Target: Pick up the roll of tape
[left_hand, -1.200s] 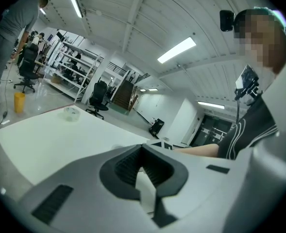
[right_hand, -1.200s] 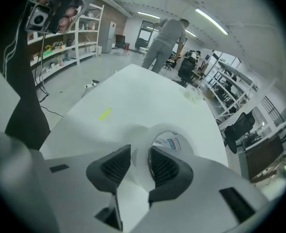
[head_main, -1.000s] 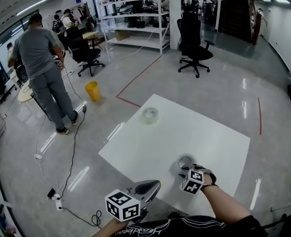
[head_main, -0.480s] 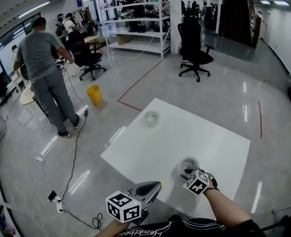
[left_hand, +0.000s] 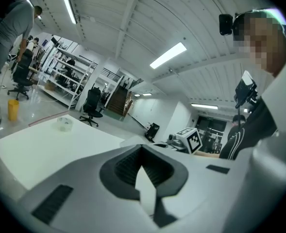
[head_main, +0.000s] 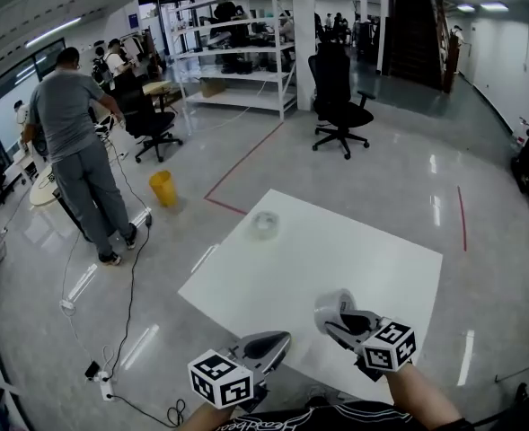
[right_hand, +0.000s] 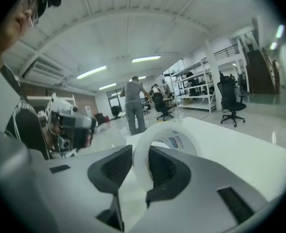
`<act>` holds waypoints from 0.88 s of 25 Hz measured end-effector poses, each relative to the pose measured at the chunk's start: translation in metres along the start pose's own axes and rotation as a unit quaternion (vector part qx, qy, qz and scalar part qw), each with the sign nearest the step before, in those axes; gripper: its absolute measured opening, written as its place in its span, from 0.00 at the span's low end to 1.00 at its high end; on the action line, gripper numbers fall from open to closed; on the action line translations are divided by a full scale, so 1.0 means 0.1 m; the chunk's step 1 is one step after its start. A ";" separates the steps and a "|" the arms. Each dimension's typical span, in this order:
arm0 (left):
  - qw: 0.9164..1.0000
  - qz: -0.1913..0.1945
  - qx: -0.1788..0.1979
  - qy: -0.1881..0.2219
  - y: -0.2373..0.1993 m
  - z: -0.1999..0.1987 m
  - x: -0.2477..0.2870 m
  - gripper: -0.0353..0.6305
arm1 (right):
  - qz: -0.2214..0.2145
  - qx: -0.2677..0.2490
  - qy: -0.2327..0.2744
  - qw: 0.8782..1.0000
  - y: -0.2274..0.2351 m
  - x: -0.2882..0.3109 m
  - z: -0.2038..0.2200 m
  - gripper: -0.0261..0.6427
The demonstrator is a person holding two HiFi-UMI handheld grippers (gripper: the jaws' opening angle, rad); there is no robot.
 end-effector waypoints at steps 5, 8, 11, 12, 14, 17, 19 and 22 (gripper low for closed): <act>1.000 0.018 0.017 0.006 0.12 -0.06 0.03 0.06 | -0.030 0.065 0.097 0.993 -0.24 -0.48 -0.02 0.19; 0.999 0.027 0.024 0.003 0.17 -0.08 0.05 0.06 | -0.024 0.063 0.114 0.991 -0.31 -0.62 -0.01 0.19; 0.999 0.033 0.027 0.002 0.18 -0.09 0.04 0.06 | -0.020 0.062 0.125 0.990 -0.35 -0.66 -0.03 0.19; 0.999 0.035 0.028 0.002 0.18 -0.09 0.04 0.06 | -0.019 0.063 0.127 0.990 -0.36 -0.66 -0.03 0.19; 0.999 0.039 0.030 0.000 0.18 -0.08 0.03 0.06 | -0.017 0.065 0.130 0.989 -0.38 -0.65 -0.01 0.19; 0.998 0.044 0.035 -0.003 0.20 -0.07 0.04 0.06 | -0.012 0.066 0.130 0.989 -0.40 -0.66 0.04 0.19; 0.998 0.046 0.037 -0.003 0.22 -0.06 0.05 0.06 | -0.012 0.068 0.131 0.989 -0.42 -0.67 0.06 0.19; 0.998 0.050 0.039 -0.006 0.24 -0.04 0.07 0.06 | -0.015 0.071 0.133 0.988 -0.45 -0.68 0.10 0.19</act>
Point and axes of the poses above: the fingertips, and each gripper's own axes: x forward along the fingers, y to its right, z out of its underside, the point moved 6 cm from there along -x, backward along the fingers, and after that the axes turned 11 degrees about -y, right-handed, at the moved point
